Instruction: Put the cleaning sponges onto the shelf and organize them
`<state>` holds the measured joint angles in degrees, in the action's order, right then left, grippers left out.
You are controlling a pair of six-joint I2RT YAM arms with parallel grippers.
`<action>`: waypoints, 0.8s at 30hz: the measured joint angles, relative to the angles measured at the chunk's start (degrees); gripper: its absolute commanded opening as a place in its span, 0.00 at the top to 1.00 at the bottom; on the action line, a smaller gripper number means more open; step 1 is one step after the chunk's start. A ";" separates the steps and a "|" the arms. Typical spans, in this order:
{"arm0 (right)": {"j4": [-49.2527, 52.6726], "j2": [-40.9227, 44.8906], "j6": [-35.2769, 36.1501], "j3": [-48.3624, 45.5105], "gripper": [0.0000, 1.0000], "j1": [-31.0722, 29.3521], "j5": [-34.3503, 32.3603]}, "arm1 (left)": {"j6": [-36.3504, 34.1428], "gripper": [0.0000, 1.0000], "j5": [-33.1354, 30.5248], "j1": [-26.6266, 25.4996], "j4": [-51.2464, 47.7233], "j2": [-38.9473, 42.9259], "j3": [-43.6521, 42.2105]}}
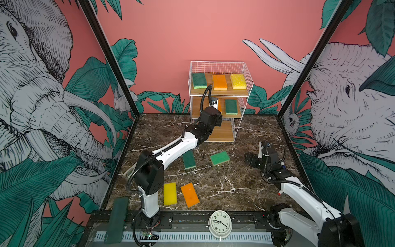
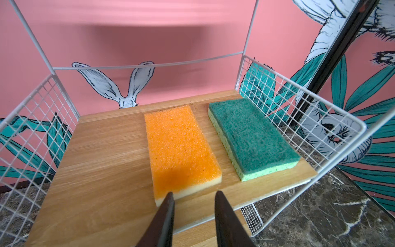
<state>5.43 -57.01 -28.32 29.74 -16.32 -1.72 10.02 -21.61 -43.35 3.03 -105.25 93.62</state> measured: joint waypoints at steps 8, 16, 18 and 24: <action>-0.04 -0.55 0.00 0.00 0.08 0.20 0.00 | 0.07 0.67 -0.55 0.42 -0.59 -1.55 0.09; -0.04 -1.31 0.02 0.00 0.08 0.22 0.04 | 0.28 0.67 -1.46 0.85 -1.11 -2.05 0.09; -0.04 -1.38 0.02 0.00 0.08 0.22 0.04 | 0.35 0.67 -1.60 1.09 -1.11 -2.05 0.07; -0.04 -1.40 0.02 0.00 0.08 0.22 0.04 | 0.66 0.67 -1.62 1.57 -1.11 -2.05 0.09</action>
<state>5.39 -58.41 -28.29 29.74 -16.10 -1.67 10.68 -23.22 -41.78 1.91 -107.31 93.71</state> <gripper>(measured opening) 0.922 0.329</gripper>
